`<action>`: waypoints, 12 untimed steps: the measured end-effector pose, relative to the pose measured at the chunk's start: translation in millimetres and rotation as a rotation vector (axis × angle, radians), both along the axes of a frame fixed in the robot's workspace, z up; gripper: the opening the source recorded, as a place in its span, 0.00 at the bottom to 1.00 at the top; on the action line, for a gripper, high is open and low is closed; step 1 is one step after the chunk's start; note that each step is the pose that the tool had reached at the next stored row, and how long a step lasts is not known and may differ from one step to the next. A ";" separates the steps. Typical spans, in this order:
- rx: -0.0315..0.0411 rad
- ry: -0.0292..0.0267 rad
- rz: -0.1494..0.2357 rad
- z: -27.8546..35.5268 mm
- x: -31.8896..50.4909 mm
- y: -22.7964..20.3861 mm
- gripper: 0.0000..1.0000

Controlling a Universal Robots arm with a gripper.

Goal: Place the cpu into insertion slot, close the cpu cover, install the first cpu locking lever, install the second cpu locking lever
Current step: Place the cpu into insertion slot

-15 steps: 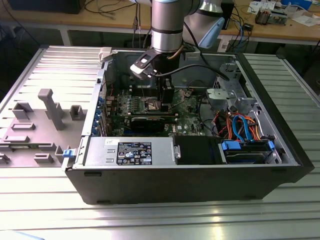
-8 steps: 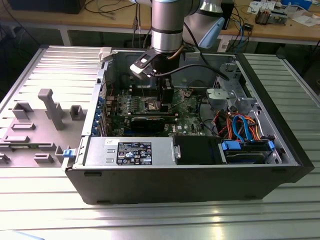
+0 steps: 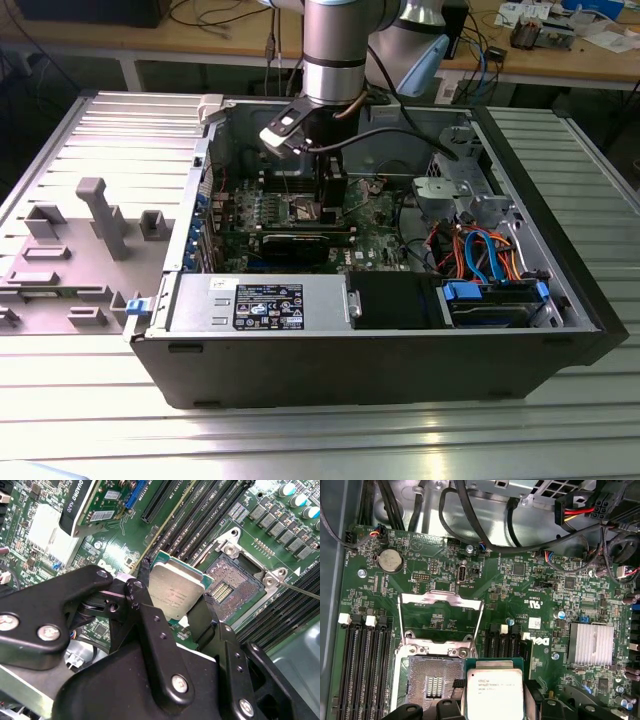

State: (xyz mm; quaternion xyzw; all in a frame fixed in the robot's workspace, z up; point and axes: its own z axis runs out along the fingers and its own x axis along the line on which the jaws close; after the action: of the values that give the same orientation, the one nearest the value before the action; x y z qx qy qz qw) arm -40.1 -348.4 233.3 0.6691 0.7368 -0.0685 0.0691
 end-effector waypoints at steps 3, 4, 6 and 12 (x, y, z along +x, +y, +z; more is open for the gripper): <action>-0.0020 0.0000 -0.005 -0.1 0.0 0.0 0.55; -0.0025 0.0000 -0.006 -0.1 0.0 0.0 0.55; -0.0033 0.0000 -0.008 -0.1 0.0 0.0 0.55; -0.0057 0.0000 -0.014 -0.2 0.0 0.0 0.55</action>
State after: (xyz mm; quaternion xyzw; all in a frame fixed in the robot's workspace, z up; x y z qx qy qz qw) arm -40.1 -348.4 233.1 0.6741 0.7318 -0.0711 0.0705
